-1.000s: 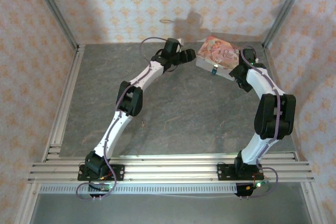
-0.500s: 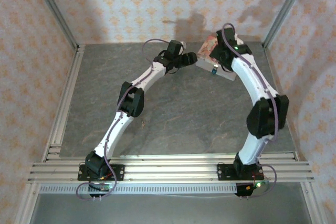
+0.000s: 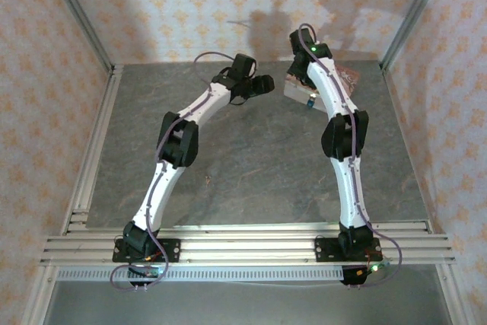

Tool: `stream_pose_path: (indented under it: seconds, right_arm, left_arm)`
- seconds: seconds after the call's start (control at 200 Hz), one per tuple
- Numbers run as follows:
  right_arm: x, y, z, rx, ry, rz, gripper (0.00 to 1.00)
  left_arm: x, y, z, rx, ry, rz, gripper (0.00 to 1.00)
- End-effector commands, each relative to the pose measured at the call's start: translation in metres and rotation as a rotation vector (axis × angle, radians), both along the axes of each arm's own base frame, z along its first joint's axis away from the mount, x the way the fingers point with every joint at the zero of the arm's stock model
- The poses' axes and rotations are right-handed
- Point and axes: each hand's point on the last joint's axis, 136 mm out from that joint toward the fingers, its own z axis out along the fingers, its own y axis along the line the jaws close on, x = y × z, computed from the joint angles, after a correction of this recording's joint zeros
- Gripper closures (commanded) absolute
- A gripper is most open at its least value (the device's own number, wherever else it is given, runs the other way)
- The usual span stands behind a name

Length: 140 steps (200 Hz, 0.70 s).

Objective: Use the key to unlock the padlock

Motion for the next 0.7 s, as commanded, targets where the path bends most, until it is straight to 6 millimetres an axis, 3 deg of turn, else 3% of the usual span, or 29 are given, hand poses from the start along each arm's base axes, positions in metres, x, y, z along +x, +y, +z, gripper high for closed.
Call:
stream_pose_path:
  seconds: [0.0, 0.696]
  right_arm:
    - [-0.008, -0.011, -0.011, 0.014, 0.057, -0.014, 0.35]
    - [-0.017, -0.023, -0.075, 0.112, 0.211, -0.061, 0.33]
  left_arm:
    - [-0.003, 0.012, 0.017, 0.021, -0.025, -0.007, 0.3]
    - [-0.028, 0.028, 0.006, 0.062, -0.003, -0.036, 0.3]
